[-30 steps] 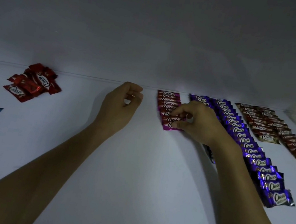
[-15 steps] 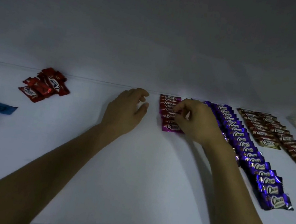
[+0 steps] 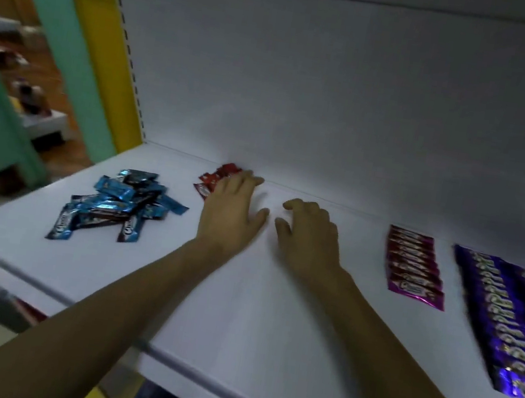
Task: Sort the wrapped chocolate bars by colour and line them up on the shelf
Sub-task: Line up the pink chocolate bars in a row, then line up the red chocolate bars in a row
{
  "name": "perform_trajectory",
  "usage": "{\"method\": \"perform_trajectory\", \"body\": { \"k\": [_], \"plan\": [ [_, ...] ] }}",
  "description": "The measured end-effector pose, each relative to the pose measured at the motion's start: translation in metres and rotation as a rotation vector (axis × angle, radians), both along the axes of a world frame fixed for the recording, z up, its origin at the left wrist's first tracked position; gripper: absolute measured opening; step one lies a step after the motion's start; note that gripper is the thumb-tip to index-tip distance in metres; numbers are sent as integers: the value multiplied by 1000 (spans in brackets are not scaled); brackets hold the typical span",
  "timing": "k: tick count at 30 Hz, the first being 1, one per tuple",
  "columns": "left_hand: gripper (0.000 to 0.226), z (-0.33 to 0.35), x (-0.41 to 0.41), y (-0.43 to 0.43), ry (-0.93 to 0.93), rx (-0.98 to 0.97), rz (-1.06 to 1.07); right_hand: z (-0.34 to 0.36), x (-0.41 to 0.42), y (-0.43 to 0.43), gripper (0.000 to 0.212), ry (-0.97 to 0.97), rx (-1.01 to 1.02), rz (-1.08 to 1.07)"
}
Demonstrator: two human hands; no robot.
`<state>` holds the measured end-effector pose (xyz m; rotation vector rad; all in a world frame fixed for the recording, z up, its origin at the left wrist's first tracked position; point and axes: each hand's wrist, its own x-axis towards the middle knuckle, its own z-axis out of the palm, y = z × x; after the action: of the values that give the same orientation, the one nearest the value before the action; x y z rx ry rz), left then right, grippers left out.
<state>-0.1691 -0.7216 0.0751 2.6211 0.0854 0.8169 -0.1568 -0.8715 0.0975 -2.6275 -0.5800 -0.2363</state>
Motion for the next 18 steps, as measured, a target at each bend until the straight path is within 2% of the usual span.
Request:
{"method": "perform_trajectory", "body": {
  "k": [4,7,9,11,14,18],
  "plan": [
    [90,4,17,30,255,19,159,-17,0,6,42,-7,-43,-17],
    [98,7,42,44,414,-75,218,-19,3,6,40,-24,-67,-15],
    [94,5,55,45,455,-80,260,-19,4,6,38,-22,-66,-17],
    [86,1,62,43,459,4,303,-20,5,6,38,-8,-56,-24],
    [71,2,65,44,401,62,318,-19,6,6,38,-3,-51,-34],
    [52,1,64,40,280,89,226,-18,4,7,39,11,-68,-27]
  ]
}}
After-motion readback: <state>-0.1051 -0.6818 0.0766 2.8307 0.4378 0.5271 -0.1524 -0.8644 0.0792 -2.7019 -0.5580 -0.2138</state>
